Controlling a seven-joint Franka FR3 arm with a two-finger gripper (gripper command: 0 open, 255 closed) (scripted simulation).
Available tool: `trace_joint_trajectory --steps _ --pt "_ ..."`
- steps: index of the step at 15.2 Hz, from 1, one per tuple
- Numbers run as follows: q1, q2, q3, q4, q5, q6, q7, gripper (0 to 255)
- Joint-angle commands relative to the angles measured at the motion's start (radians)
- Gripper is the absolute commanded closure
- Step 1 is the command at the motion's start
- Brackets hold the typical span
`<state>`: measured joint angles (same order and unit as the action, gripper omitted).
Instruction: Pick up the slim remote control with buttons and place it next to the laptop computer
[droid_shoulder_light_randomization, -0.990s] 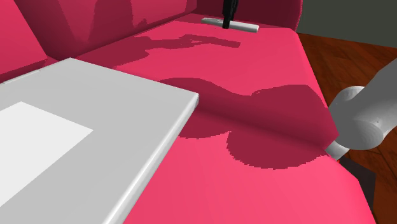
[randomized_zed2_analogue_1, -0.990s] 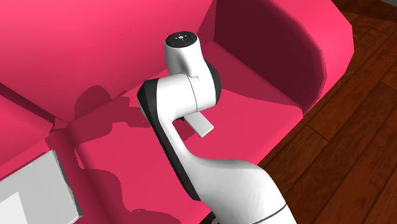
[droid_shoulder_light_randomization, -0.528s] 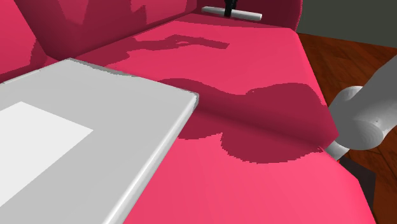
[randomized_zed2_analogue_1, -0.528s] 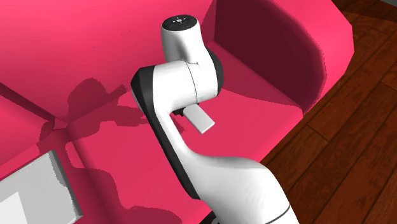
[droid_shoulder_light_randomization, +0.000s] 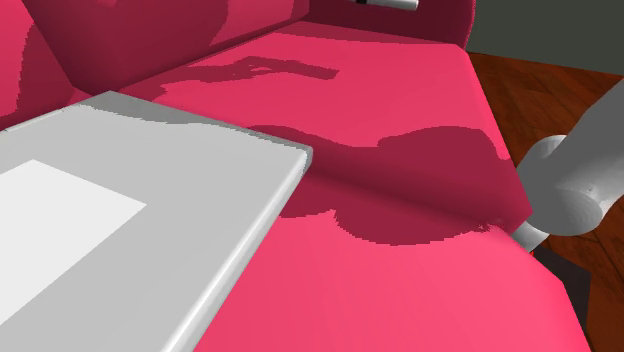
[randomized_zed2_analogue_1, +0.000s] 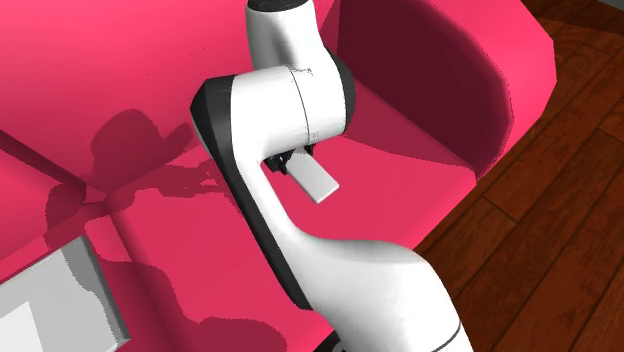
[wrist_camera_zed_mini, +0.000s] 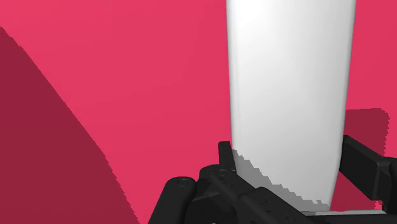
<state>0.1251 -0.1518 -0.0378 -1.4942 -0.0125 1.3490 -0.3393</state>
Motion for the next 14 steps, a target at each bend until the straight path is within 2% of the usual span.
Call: trace_joint_trajectory --steps 1,7,14 --pt "0.008 -0.026 0.011 -0.021 0.001 -0.005 0.019 255" --pt "0.051 -0.177 0.087 -0.171 0.021 -0.006 0.140 255" --pt "0.098 -0.311 0.186 -0.281 0.072 -0.028 0.286 255"
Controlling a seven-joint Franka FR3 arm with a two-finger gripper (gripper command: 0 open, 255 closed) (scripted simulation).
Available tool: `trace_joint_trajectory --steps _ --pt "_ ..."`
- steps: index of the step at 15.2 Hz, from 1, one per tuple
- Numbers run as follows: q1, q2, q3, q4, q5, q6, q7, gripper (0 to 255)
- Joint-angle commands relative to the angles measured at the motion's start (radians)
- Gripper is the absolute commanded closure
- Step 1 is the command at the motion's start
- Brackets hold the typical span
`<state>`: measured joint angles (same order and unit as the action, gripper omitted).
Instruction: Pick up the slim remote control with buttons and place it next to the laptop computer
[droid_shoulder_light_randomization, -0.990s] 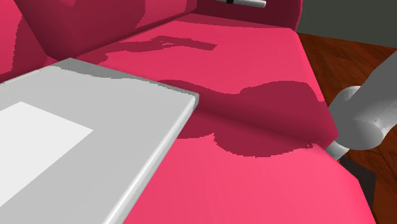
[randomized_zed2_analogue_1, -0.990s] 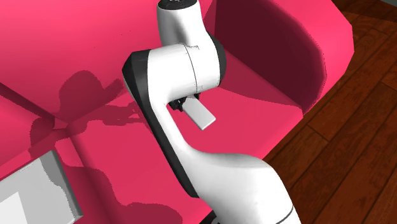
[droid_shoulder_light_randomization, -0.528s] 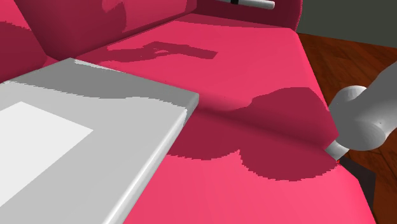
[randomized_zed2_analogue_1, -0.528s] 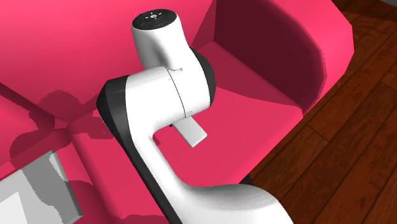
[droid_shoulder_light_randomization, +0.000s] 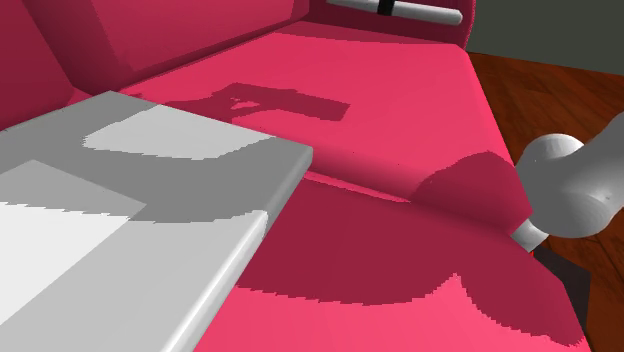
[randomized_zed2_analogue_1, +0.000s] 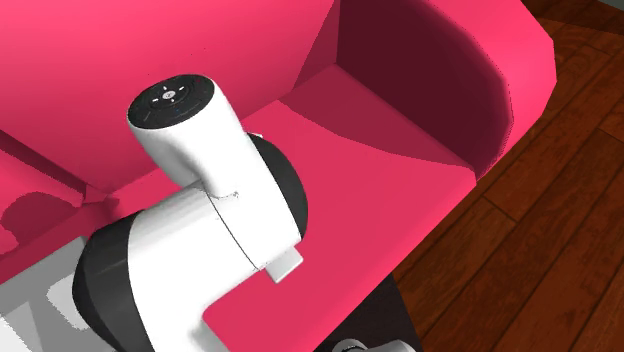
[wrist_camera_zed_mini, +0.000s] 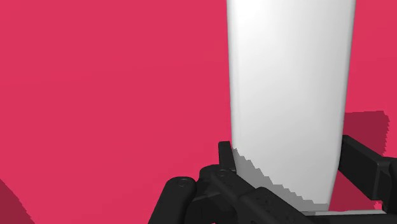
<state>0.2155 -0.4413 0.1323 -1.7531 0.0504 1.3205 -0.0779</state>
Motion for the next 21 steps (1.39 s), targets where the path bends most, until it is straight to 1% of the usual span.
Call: trace_joint_trajectory --steps 1,6,11,16,21 --pt "0.014 -0.037 0.031 -0.033 0.019 -0.003 0.046 255" --pt "0.045 -0.102 0.111 -0.069 0.070 -0.023 0.157 255" --pt "0.074 -0.142 0.198 -0.077 0.128 -0.042 0.274 255" --pt "0.097 -0.159 0.293 -0.058 0.187 -0.057 0.397 255" --pt "0.110 -0.149 0.399 -0.012 0.241 -0.066 0.527 255"
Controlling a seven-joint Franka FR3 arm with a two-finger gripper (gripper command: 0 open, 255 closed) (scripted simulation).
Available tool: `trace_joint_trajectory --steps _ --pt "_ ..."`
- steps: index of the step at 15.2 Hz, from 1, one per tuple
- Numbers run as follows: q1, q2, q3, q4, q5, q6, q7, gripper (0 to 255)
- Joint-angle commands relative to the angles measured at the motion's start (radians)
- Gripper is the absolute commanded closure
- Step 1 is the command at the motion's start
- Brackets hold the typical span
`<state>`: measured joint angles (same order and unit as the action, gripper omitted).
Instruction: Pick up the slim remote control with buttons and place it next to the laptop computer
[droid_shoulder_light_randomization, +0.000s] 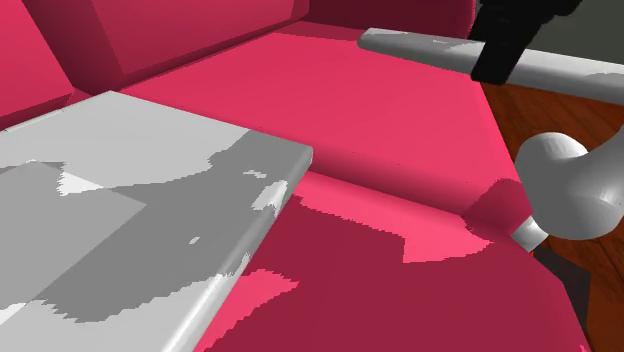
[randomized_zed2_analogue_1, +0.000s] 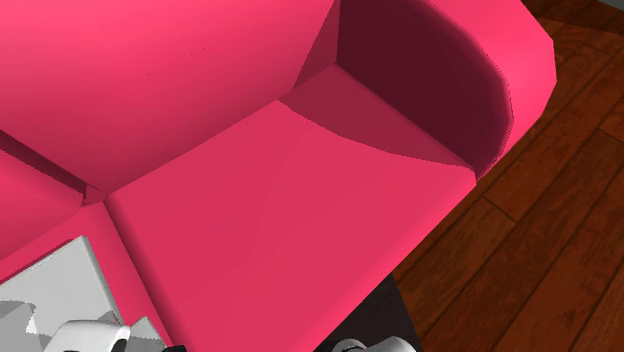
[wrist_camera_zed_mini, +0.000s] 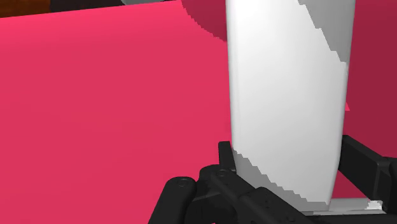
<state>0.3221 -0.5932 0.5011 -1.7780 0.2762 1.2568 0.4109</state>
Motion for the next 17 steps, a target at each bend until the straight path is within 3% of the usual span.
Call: trace_joint_trajectory --steps 1,8,17 --pt "0.005 0.008 0.054 0.026 0.025 -0.003 0.065 255" --pt "-0.006 0.077 0.237 0.142 0.072 -0.001 0.262 255" --pt "0.022 0.001 0.227 -0.038 0.104 0.108 0.227 255"
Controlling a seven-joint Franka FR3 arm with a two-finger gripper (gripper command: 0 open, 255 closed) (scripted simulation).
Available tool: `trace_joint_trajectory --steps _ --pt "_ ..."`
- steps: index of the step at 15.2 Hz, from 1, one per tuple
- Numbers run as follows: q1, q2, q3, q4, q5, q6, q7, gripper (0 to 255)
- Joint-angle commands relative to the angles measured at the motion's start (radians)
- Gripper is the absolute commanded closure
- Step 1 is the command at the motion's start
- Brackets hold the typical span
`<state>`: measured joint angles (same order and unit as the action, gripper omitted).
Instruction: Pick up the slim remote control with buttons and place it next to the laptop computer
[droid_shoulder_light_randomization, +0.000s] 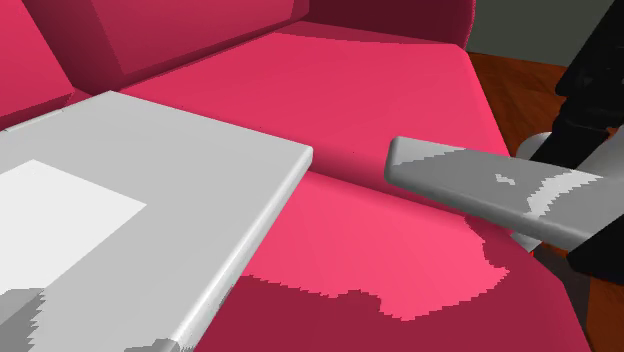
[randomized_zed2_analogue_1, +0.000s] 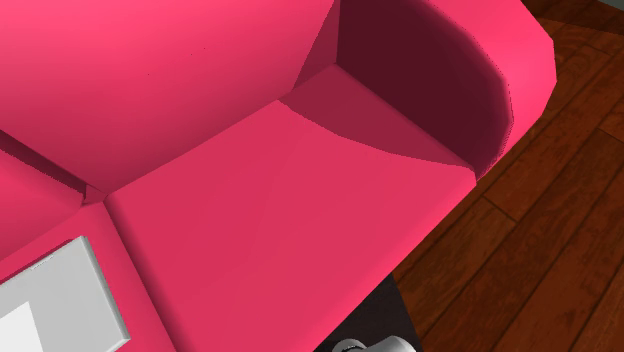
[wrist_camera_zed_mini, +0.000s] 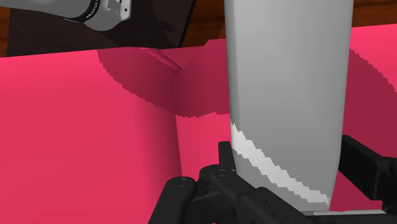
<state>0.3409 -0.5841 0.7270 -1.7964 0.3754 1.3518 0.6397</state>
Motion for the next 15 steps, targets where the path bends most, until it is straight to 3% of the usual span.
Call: trace_joint_trajectory --steps 1,8,15 --pt "0.006 -0.015 0.001 -0.039 0.008 0.025 -0.005 255" --pt "0.026 -0.060 0.009 -0.169 0.033 0.114 -0.026 255" --pt "0.026 -0.060 0.009 -0.169 0.033 0.114 -0.026 255"
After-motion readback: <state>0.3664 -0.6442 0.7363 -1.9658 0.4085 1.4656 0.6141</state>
